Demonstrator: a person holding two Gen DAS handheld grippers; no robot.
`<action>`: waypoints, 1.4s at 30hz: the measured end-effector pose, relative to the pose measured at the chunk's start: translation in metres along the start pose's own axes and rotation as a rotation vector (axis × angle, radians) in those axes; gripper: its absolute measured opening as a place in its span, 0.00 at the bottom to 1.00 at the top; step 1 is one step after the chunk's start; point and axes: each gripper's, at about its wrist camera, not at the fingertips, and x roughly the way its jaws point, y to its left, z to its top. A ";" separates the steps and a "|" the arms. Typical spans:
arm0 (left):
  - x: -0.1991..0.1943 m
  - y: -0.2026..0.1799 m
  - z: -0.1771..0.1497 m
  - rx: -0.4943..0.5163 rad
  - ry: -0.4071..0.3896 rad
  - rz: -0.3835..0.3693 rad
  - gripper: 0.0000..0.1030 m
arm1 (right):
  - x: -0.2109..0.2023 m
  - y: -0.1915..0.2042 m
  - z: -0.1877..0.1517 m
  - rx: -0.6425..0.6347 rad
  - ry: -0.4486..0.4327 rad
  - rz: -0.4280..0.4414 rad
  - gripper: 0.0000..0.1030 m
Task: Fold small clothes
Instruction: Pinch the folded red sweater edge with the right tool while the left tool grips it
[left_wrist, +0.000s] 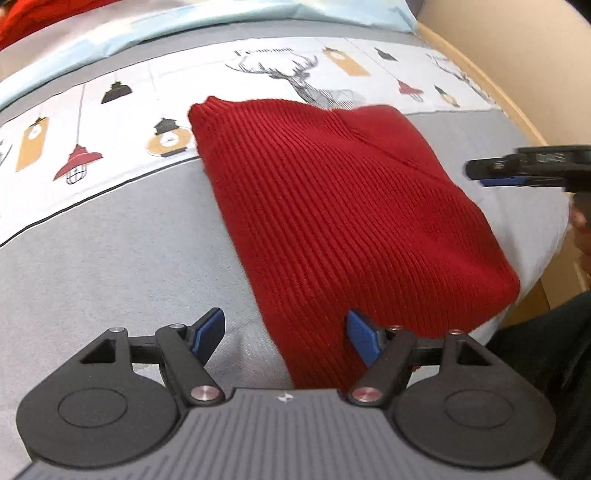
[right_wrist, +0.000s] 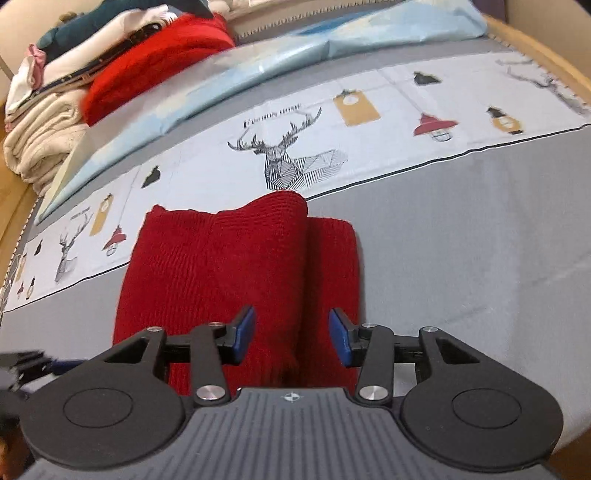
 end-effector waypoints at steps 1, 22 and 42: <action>0.000 0.003 -0.001 -0.006 -0.003 0.003 0.76 | 0.011 -0.002 0.007 0.009 0.016 0.004 0.45; -0.004 -0.006 0.014 -0.050 -0.035 0.022 0.76 | 0.056 -0.014 -0.001 0.008 -0.015 0.025 0.16; 0.030 0.059 0.078 -0.379 0.021 -0.181 0.82 | 0.071 -0.070 -0.004 0.366 0.125 0.192 0.72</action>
